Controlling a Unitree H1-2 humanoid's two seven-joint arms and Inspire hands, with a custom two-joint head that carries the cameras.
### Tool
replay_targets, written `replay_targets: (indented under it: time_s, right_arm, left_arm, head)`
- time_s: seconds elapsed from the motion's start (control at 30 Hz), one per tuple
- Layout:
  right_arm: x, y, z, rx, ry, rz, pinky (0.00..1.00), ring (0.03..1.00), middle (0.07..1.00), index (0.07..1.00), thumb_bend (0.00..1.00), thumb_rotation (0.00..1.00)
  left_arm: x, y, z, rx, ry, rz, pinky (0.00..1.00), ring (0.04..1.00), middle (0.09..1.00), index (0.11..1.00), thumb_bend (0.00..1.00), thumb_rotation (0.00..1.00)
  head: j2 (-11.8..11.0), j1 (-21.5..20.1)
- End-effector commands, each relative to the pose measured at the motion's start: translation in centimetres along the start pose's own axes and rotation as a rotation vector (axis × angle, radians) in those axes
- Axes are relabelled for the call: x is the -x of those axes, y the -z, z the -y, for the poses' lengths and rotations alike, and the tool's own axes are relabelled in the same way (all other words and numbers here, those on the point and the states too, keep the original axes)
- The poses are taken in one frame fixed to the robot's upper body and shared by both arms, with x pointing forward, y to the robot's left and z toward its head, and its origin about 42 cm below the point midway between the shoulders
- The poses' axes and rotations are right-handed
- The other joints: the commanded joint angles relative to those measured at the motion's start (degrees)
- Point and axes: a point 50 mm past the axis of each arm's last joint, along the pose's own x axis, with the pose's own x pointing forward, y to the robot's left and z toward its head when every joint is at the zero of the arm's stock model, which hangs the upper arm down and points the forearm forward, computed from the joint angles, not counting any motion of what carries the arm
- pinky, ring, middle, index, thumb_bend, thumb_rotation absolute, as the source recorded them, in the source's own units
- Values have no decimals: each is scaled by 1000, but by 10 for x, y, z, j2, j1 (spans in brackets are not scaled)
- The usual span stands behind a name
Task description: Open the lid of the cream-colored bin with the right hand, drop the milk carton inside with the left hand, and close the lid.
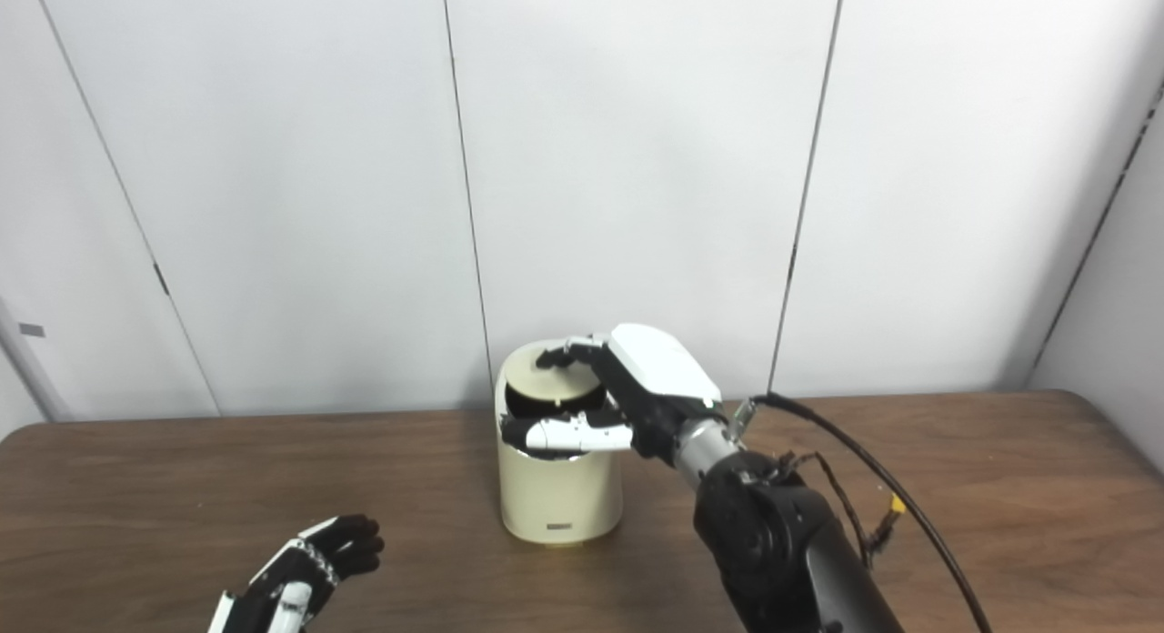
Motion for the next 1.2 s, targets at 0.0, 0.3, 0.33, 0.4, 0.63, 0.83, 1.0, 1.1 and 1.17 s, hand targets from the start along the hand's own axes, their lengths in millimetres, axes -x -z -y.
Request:
replay_targets:
  time_s: [0.0,0.3,0.33,0.4,0.63,0.83,1.0,1.1,1.17]
  right_arm:
    - [2,-9,15,26,60,58,921,887,788,755,818,899]
    - [10,-1,-3,12,17,54,912,889,768,751,777,866]
    - [10,-1,-4,15,13,55,910,887,767,750,780,864]
    - [11,0,-8,31,3,58,901,886,768,749,788,864]
    - [13,5,-29,321,-43,77,894,889,824,787,770,830]
    - [18,13,-53,545,-58,87,994,922,843,798,753,778]
    - [21,18,-69,659,-79,84,1000,927,842,797,729,760]
    - [22,20,-75,683,-106,70,1000,930,847,804,726,765]
    - [22,22,-77,681,-110,65,1000,921,844,800,716,769]
  left_arm:
    - [-6,-14,1,-5,2,68,724,745,757,755,202,747]
    - [-4,-19,3,-10,-1,68,733,744,754,753,213,749]
    - [-4,-19,4,-8,-1,68,736,747,758,756,213,755]
    - [-5,-20,4,2,-2,70,732,746,757,754,215,751]
    - [-6,-20,5,-4,0,75,729,746,755,752,213,744]
    - [-6,-22,7,-3,0,76,734,750,759,753,221,766]
    - [-6,-23,6,-2,1,70,736,748,752,751,226,754]
    - [-5,-22,6,-4,4,68,742,749,755,754,230,760]
    - [-5,-22,6,-6,2,68,732,746,753,752,226,755]
  head:
    - [2,0]
    - [9,4]
    - [10,4]
    - [11,5]
    - [12,6]
    - [12,7]
    - [14,8]
    - [14,9]
    - [15,7]
